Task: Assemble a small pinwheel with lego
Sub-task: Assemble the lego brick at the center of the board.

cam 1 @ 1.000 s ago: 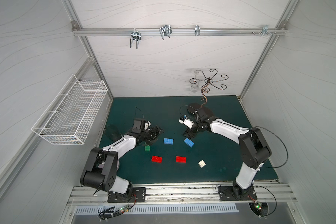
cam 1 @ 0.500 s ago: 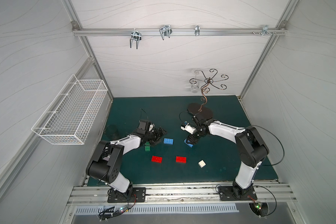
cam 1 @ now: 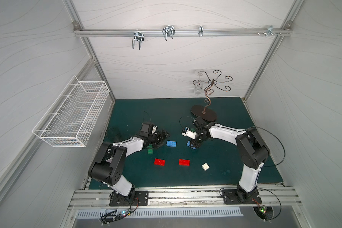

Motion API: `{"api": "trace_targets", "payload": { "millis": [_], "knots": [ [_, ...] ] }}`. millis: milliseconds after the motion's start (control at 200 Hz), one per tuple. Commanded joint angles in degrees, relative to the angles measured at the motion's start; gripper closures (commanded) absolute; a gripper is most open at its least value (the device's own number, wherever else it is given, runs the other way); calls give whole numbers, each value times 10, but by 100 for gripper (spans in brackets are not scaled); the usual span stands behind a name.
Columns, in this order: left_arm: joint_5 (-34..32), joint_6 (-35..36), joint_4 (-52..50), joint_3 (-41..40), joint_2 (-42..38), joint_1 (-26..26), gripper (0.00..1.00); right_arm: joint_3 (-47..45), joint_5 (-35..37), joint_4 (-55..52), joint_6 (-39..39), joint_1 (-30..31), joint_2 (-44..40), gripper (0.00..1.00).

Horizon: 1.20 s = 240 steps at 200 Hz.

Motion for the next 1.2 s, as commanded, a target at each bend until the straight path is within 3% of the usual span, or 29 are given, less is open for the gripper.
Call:
{"api": "trace_targets", "payload": {
  "millis": [0, 255, 380, 965, 1195],
  "knots": [
    [14, -4, 23, -1, -9, 8, 8, 20, -29, -4, -55, 22, 17, 71],
    [34, -8, 17, -9, -27, 58, 8, 120, -48, -40, -88, 48, 88, 70],
    [31, -3, 15, -11, -29, 59, 9, 121, -39, -43, -131, 55, 101, 70],
    [35, 2, 22, -12, -15, 59, 9, 149, -39, -70, -113, 72, 133, 67],
    [33, 6, 22, -17, -15, 59, 8, 133, -36, -44, -103, 71, 114, 48]
  ]
}}
